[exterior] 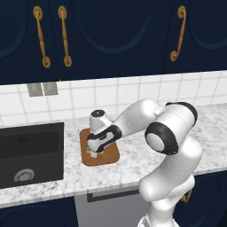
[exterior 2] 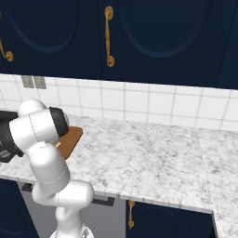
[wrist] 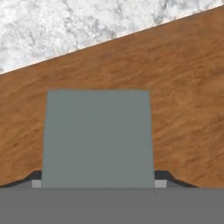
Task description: Pick up the sponge from the counter and clean the cutting board by briefly scrubbing or pressing down on the cutting board. Once finished, release the sponge.
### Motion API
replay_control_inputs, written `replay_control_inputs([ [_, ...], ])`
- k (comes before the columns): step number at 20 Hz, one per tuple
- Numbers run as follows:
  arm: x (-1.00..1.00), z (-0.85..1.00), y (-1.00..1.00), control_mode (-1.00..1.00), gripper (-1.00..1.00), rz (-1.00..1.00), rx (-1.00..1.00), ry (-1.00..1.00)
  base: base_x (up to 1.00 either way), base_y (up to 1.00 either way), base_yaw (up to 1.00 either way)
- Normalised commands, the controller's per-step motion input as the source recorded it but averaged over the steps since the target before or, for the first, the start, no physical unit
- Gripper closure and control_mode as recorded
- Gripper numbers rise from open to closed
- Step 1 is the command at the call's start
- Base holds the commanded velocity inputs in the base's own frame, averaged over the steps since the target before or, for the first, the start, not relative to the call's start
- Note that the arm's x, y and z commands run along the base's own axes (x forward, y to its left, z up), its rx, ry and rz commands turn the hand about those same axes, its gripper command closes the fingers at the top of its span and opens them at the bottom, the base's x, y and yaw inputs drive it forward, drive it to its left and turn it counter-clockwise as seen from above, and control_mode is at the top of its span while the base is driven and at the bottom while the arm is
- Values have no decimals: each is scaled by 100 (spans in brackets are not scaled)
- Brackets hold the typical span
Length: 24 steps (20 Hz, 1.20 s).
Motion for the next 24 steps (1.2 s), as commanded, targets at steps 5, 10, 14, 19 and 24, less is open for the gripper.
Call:
replay_control_inputs([
  [5,39,0,-27,-100,100,0,0,0,0,0,0],
  [10,47,0,-19,-100,100,0,0,0,0,0,0],
  [14,16,0,-1,-100,100,0,-3,-6,0,0,0],
  [19,-17,0,0,-100,100,0,-3,-11,0,0,0],
  [24,-92,0,0,-100,100,1,0,0,0,0,0],
])
